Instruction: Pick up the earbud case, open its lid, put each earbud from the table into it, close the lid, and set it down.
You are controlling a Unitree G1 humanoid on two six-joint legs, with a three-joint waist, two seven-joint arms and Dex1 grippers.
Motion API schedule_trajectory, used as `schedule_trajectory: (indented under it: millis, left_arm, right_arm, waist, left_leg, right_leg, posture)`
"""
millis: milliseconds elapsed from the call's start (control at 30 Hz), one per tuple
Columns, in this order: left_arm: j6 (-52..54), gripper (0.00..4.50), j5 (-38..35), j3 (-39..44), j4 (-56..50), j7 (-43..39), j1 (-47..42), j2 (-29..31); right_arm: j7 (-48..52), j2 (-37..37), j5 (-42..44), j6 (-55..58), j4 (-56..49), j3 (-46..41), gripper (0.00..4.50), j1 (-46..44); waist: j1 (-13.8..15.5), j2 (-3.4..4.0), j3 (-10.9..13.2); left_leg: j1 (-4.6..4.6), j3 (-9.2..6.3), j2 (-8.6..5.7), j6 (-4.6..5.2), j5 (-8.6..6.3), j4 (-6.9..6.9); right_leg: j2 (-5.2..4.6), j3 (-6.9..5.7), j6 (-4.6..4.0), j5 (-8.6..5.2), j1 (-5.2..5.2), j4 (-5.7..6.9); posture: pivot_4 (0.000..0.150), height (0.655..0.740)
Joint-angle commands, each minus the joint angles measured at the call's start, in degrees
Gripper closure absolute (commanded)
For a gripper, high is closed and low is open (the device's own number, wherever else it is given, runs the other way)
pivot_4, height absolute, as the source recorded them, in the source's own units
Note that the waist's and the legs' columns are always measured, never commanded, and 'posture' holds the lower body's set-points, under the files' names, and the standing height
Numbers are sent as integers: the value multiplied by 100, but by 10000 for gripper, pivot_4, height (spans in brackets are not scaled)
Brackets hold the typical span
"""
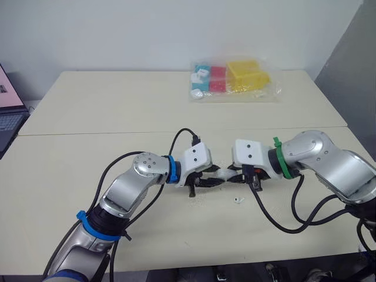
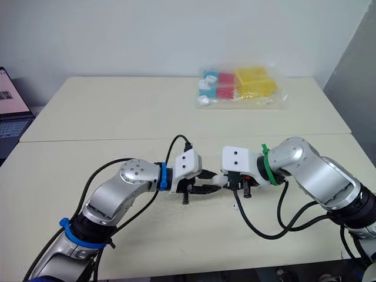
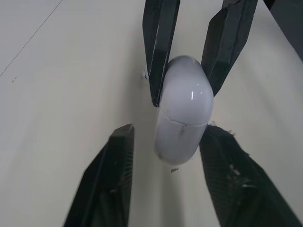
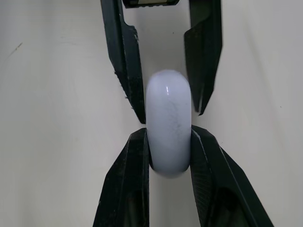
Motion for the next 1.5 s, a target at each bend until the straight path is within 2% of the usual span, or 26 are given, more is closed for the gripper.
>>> schedule_trajectory:
  millis: [33,433,467,600,733,933,1000,1067,1100,1167,1267,1500]
  left_arm:
    - [-22,37147,-68,67,-148,3,-130,-65]
    - [156,37139,-87,105,-235,56,-247,-158]
    - [159,37139,-87,108,-243,64,-240,-166]
    - [115,37144,-74,119,-236,76,-186,-153]
    - [-27,37144,-75,191,-115,100,-65,-159]
    - [-251,37144,-166,385,118,181,171,-248]
    - [-653,37145,-425,669,340,134,451,-473]
    - [-1157,37145,-791,985,492,-72,753,-741]
    - [-1186,37145,-1040,1176,500,-68,874,-897]
    - [-1426,37145,-986,1154,456,-216,1058,-854]
    - [-1532,37145,-951,1097,407,-195,1131,-860]
    - [-1621,37145,-921,1020,430,-124,986,-925]
  right_arm:
    - [65,34,-49,7,-122,-217,37474,7]
    - [239,85,-185,19,-158,-229,37474,63]
    - [247,78,-198,9,-148,-239,31874,74]
    - [387,-63,-279,-131,-139,-257,21141,121]
    - [509,-310,-291,-269,-31,-565,7494,151]
    - [718,-616,-141,-370,26,-1059,7368,229]
    - [872,-797,-121,-872,32,-1433,7368,440]
    - [820,-653,-84,-1570,83,-1859,7368,704]
    - [716,-350,63,-1987,105,-2137,7368,836]
    - [547,-47,289,-1998,-5,-2401,7368,990]
    - [396,151,411,-1762,-168,-2432,7368,1026]
    - [256,265,-83,-1974,-80,-1929,7368,1043]
  waist:
    - [0,0,0]
    - [0,0,0]
    - [0,0,0]
    - [4,0,0]
    - [4,0,0]
    - [2,0,0]
    - [12,1,-1]
    - [13,1,-1]
    - [7,1,-1]
    - [-6,1,-1]
    - [3,1,-1]
    - [3,1,-1]
  left_leg:
    - [0,0,0,1,0,5]
    - [0,1,-1,1,-1,14]
    - [0,1,-1,1,0,14]
    - [0,1,-2,1,-1,17]
    - [1,1,-1,1,0,16]
    - [3,2,-1,2,-1,16]
    - [3,3,-1,2,-1,16]
    - [2,5,-1,1,-1,16]
    - [3,6,-1,2,-1,17]
    - [4,6,1,2,-1,21]
    - [10,5,1,2,0,20]
    - [17,12,-1,2,0,27]
  right_leg:
    - [0,1,3,2,1,0]
    - [1,4,8,11,5,0]
    - [1,4,8,11,5,0]
    - [0,4,8,12,6,0]
    - [1,4,8,12,6,2]
    - [1,7,7,12,6,1]
    - [1,3,7,13,7,1]
    - [0,5,4,14,7,0]
    - [0,5,-12,24,11,-4]
    - [0,11,-12,27,10,0]
    - [2,1,-3,25,17,4]
    - [1,11,16,41,26,0]
  posture:
    - [1500,7400]
    - [1500,7400]
    - [1500,7400]
    - [1500,7400]
    - [1500,7400]
    - [1500,7400]
    - [1500,7400]
    - [1500,7400]
    - [1500,7400]
    - [1500,7400]
    - [1500,7400]
    - [1500,7400]
